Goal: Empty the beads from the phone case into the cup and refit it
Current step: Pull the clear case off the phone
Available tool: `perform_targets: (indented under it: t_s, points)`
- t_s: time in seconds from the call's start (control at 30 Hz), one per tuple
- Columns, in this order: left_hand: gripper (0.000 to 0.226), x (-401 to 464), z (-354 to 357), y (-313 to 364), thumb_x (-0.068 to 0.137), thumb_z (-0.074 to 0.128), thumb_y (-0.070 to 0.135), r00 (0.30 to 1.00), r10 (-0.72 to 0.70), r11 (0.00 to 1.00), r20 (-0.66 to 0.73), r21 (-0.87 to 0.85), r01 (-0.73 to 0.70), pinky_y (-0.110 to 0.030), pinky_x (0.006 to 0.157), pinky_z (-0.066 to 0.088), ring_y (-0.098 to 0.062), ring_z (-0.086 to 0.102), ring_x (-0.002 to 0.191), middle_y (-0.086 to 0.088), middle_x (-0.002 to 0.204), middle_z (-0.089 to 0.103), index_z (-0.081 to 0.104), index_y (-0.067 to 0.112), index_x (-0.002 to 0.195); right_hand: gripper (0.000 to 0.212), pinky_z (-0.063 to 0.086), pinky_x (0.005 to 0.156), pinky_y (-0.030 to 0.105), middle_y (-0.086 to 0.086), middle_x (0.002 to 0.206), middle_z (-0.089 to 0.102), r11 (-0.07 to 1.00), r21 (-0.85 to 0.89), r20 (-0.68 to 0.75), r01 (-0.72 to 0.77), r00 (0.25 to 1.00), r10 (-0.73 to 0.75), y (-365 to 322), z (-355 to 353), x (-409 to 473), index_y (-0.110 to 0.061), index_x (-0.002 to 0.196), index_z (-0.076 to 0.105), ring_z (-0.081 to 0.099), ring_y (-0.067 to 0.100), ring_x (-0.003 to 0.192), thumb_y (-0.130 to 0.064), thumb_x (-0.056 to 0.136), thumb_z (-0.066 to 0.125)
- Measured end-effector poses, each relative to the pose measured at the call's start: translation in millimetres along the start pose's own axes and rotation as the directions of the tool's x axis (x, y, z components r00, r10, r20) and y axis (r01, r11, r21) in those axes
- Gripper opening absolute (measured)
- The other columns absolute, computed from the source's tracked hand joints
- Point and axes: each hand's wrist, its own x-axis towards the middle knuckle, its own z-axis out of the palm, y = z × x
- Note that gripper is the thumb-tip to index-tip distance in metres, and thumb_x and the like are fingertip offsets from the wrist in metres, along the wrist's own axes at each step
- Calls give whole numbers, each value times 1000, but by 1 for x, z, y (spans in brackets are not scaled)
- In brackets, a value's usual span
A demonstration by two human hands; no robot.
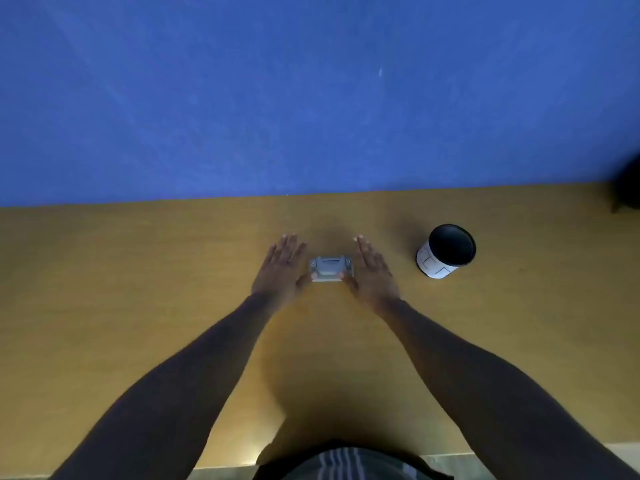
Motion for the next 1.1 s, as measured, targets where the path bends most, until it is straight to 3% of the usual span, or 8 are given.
perform_targets:
  t_s: [0.2,0.47,0.63,0.73,0.8,0.9,0.97,1.1]
  points:
    - [58,10,26,13,95,50,37,993,34,986,116,-164,-15,-43,112,32,-24,17,147,-7,159,18,32,20,147,67,17,119,38,10,163,12,996,90,136,-29,991,17,-9,13,0,-11,155,9,15,27,149,-33,101,42]
    - [37,24,21,40,95,46,10,994,-14,988,109,-153,31,-45,100,42,-36,40,129,-14,145,39,47,9,132,56,39,106,43,13,152,38,965,241,101,-103,992,81,-15,3,10,-11,147,31,40,33,135,-5,93,43]
    - [36,21,18,46,95,44,9,994,-76,980,72,-177,88,-44,94,43,-35,48,122,-12,140,46,48,11,131,49,45,97,36,14,139,53,906,394,71,-155,988,138,-18,0,11,-11,143,39,53,32,123,-7,95,47]
    - [33,17,16,47,94,40,7,990,-136,971,41,-195,141,-41,87,44,-38,54,112,-14,128,55,53,10,125,41,45,89,28,10,124,62,828,522,79,-206,978,194,-19,-4,9,-12,134,50,58,26,115,-14,94,57]
    - [30,13,16,46,93,40,7,986,-169,961,16,-221,168,-40,81,46,-38,58,103,-15,118,60,56,11,117,41,48,99,36,10,123,64,748,624,91,-224,972,215,-18,-5,7,-9,130,55,60,22,114,-18,91,65]
    - [24,4,20,42,91,42,7,975,-221,910,-14,-363,201,-36,69,45,-35,60,84,-15,94,65,62,11,103,44,50,101,41,10,121,66,590,768,103,-247,958,266,-17,-9,-1,-7,124,59,63,20,113,-22,85,74]
    - [20,-3,21,43,92,43,7,967,-254,857,-33,-472,209,-31,59,38,-31,58,72,-11,78,62,63,8,91,45,52,97,35,7,117,67,505,826,103,-252,947,305,-18,-13,-5,-6,121,61,64,18,110,-26,83,76]
    - [23,-19,15,53,95,45,8,937,-347,679,33,-680,275,-21,49,36,-17,53,62,-2,70,59,65,7,85,39,53,80,15,4,109,69,381,897,93,-223,939,330,-23,-21,-17,-6,117,63,65,10,99,-23,84,76]
